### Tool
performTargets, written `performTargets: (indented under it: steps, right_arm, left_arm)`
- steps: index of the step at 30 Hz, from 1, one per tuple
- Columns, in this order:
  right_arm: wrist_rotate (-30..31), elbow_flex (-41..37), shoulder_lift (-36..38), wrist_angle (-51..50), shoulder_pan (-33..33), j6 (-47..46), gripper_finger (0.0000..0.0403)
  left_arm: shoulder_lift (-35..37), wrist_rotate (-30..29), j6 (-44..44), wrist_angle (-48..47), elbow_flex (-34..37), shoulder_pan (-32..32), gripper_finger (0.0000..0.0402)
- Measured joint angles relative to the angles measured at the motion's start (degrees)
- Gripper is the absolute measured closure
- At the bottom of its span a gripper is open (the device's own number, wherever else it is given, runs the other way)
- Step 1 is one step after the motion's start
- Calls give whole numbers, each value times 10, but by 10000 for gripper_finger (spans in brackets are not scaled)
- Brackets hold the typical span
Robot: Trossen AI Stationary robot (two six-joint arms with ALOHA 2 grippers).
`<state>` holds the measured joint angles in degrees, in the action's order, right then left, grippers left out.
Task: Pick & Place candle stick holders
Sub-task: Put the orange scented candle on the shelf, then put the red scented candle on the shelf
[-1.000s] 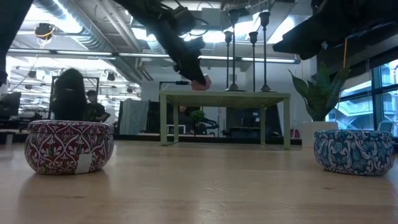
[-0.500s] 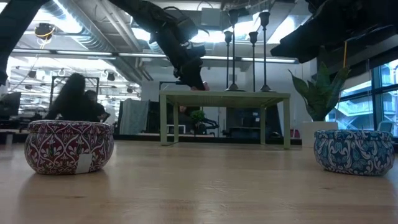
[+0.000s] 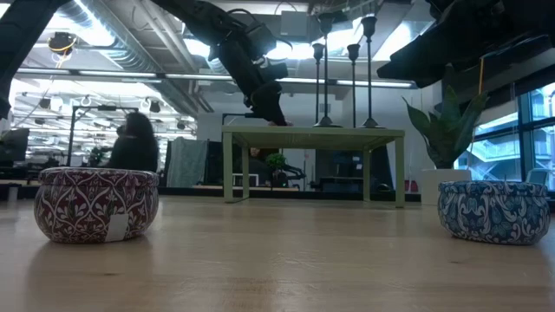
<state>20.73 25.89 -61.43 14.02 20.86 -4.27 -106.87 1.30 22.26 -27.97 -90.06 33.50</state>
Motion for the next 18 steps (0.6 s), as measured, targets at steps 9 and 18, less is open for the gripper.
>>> performTargets:
  steps: [9,18]
  right_arm:
    - [0,0,0,0,0,2,178]
    - [0,0,0,0,0,2,178]
  left_arm:
    - [9,-4,28,21,0,-8,75]
    - [87,-36,37,-23,0,-44,75]
